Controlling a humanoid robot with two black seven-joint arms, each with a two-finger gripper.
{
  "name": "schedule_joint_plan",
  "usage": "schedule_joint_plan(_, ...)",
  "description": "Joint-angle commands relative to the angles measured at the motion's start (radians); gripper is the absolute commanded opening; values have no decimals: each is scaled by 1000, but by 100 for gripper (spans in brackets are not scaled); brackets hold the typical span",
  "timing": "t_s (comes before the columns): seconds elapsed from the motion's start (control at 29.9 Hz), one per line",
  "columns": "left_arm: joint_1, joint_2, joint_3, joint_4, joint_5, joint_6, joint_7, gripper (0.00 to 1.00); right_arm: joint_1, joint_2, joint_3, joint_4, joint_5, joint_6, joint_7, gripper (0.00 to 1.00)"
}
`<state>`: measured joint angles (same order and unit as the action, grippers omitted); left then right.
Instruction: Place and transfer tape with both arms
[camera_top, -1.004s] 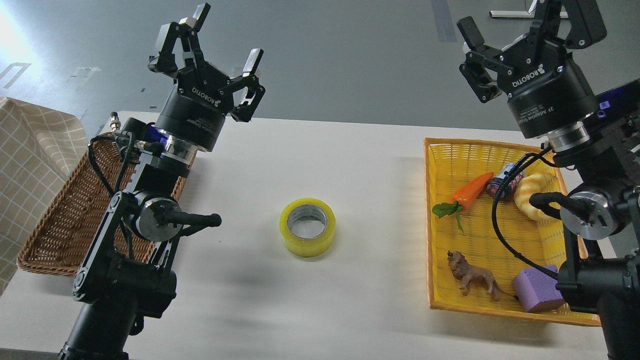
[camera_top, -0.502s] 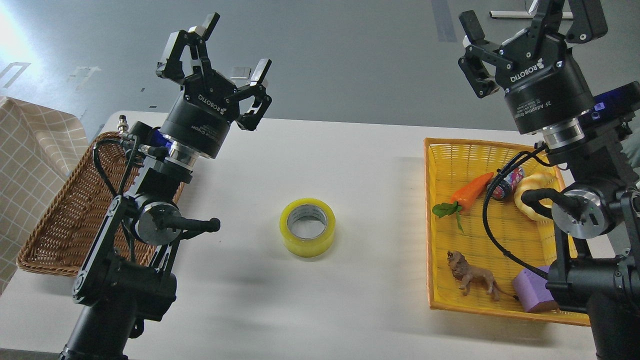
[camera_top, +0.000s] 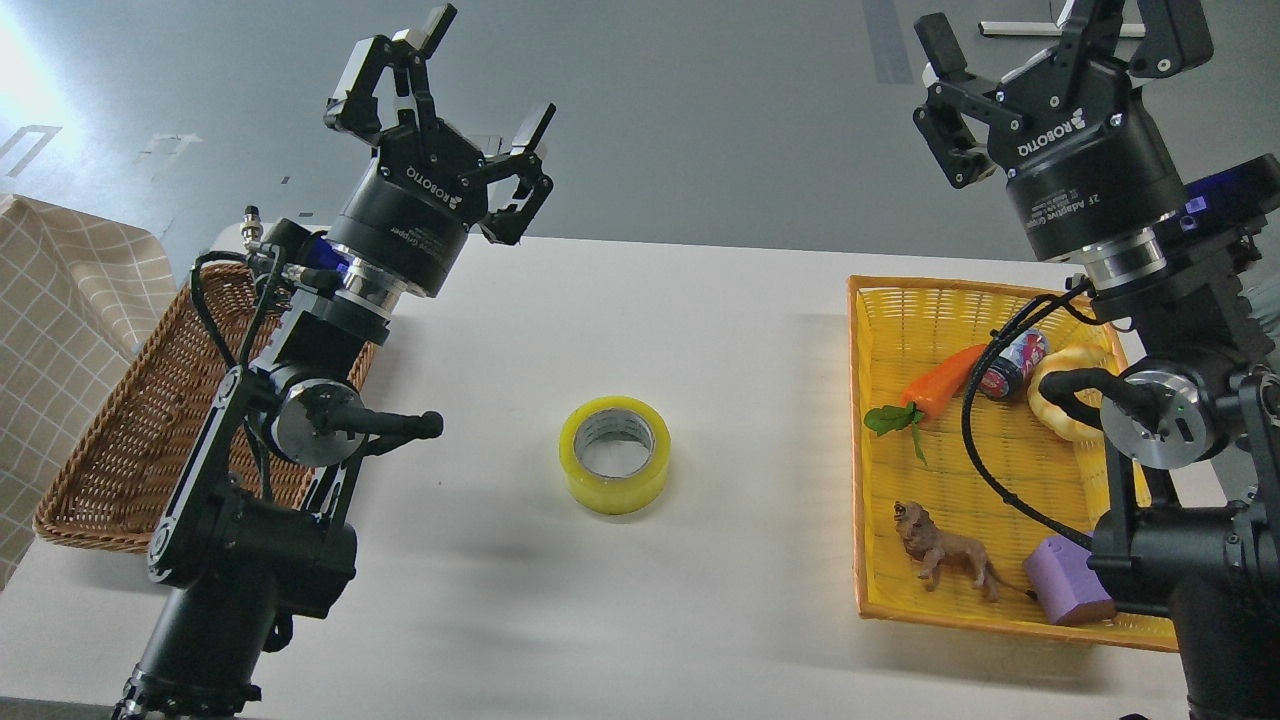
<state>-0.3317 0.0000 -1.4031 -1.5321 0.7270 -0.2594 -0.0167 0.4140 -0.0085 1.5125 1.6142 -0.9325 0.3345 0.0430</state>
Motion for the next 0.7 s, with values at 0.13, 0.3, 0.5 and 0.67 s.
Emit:
schedule_joint_plan(0.13, -72, 208, 211, 35, 478, 129, 1, 98, -3, -10, -9, -5, -5, 0, 0, 100)
schedule_joint_plan(0.3, -64, 298, 302, 33, 829, 246, -2, 98, -15, -10, -9, -4, -3, 0, 0, 100)
schedule_joint_plan(0.5, -47, 348, 334, 12, 1136, 252, -46, 98, -14, -10, -6, 1, -3, -2, 0, 100)
schedule_joint_plan(0.67, 11, 354, 374, 10, 1414, 269, -51, 98, -6, -13, -6, -2, -3, -5, -6, 100)
